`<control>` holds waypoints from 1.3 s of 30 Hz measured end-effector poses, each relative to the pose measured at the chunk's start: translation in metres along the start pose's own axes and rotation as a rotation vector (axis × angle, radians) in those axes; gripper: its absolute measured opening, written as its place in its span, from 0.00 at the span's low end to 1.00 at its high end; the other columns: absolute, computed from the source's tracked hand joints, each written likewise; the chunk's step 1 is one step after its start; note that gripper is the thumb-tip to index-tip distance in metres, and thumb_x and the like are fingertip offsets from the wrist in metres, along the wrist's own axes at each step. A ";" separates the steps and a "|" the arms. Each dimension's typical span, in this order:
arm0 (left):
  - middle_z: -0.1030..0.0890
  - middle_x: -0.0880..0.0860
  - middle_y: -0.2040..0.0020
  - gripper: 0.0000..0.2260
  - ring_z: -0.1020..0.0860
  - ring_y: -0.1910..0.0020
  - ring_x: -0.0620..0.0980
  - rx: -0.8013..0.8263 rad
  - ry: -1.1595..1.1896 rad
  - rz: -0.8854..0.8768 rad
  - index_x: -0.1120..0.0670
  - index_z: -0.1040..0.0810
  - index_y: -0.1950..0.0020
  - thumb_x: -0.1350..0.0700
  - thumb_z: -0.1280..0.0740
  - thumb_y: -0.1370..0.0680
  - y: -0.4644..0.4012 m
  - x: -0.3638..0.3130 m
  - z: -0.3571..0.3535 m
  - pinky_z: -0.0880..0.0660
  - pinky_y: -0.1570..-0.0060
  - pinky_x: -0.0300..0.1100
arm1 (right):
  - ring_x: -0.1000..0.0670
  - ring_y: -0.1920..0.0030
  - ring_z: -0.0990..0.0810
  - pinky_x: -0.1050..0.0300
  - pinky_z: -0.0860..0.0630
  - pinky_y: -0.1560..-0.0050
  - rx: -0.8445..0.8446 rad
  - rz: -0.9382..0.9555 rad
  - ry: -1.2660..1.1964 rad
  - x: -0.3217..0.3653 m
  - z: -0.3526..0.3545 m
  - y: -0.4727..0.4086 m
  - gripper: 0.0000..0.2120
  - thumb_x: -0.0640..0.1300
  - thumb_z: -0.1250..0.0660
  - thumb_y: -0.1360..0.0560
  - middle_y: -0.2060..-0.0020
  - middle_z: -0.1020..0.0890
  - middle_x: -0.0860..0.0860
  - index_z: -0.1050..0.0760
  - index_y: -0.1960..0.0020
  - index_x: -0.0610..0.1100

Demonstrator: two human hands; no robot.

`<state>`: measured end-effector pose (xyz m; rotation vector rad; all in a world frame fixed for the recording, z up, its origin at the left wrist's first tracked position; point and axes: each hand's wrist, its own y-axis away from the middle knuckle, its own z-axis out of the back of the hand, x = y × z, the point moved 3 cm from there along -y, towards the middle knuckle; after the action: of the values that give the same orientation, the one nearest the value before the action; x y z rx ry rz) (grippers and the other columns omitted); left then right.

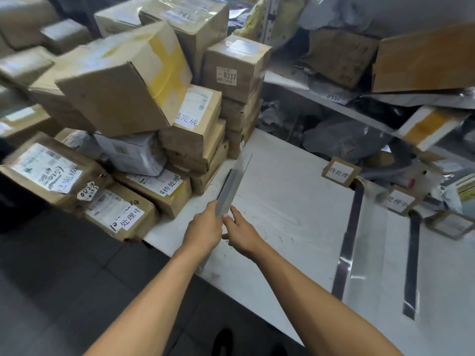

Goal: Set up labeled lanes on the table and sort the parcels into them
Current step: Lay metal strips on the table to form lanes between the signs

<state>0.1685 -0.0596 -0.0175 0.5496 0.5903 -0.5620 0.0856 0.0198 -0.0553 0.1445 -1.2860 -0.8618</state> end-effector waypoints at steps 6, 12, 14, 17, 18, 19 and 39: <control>0.24 0.55 0.55 0.22 0.27 0.58 0.57 -0.168 -0.052 -0.169 0.48 0.38 0.25 0.61 0.45 0.19 0.020 -0.059 0.046 0.30 0.58 0.50 | 0.42 0.29 0.29 0.40 0.34 0.28 0.035 -0.006 0.050 0.003 0.009 0.005 0.31 0.64 0.52 0.18 0.21 0.40 0.48 0.52 0.19 0.54; 0.19 0.60 0.47 0.22 0.23 0.50 0.63 -0.194 -0.020 -0.274 0.47 0.39 0.24 0.58 0.46 0.18 0.044 -0.124 0.058 0.25 0.48 0.55 | 0.47 0.40 0.25 0.56 0.29 0.49 -0.370 0.176 -0.011 0.041 0.070 0.031 0.23 0.57 0.50 0.16 0.36 0.24 0.50 0.32 0.29 0.45; 0.19 0.59 0.48 0.21 0.24 0.54 0.59 -0.225 -0.035 -0.316 0.48 0.40 0.23 0.57 0.47 0.16 0.053 -0.146 0.048 0.28 0.54 0.51 | 0.51 0.46 0.23 0.58 0.29 0.52 -0.560 0.267 -0.185 0.060 0.111 0.049 0.22 0.59 0.49 0.17 0.40 0.23 0.52 0.32 0.30 0.48; 0.20 0.58 0.51 0.21 0.27 0.59 0.54 -0.227 -0.036 -0.380 0.49 0.39 0.22 0.57 0.47 0.16 0.069 -0.179 0.021 0.34 0.61 0.47 | 0.49 0.41 0.23 0.47 0.23 0.45 -0.673 0.351 -0.328 0.075 0.177 0.080 0.32 0.68 0.50 0.24 0.39 0.25 0.54 0.39 0.26 0.52; 0.20 0.58 0.51 0.21 0.28 0.60 0.51 -0.207 -0.017 -0.400 0.49 0.39 0.22 0.57 0.47 0.16 0.075 -0.192 0.008 0.34 0.63 0.45 | 0.48 0.41 0.24 0.46 0.22 0.48 -0.660 0.357 -0.317 0.076 0.198 0.091 0.35 0.71 0.50 0.26 0.38 0.27 0.55 0.40 0.25 0.53; 0.20 0.56 0.50 0.20 0.28 0.61 0.49 -0.182 0.009 -0.421 0.48 0.38 0.22 0.56 0.46 0.16 0.081 -0.205 -0.006 0.34 0.65 0.42 | 0.48 0.41 0.24 0.49 0.21 0.53 -0.632 0.353 -0.303 0.074 0.216 0.102 0.36 0.72 0.50 0.26 0.35 0.29 0.55 0.42 0.24 0.55; 0.26 0.50 0.31 0.26 0.23 0.59 0.40 0.543 0.251 -0.356 0.38 0.47 0.23 0.54 0.40 0.17 0.214 -0.282 -0.306 0.26 0.66 0.28 | 0.48 0.42 0.26 0.56 0.26 0.49 -0.776 -0.140 -0.067 -0.188 0.358 0.243 0.21 0.50 0.42 0.19 0.34 0.25 0.46 0.33 0.27 0.48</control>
<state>-0.0032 0.3746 0.0162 1.0480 0.7846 -1.0123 -0.1167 0.4338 0.0442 -0.4164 -0.9298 -1.4357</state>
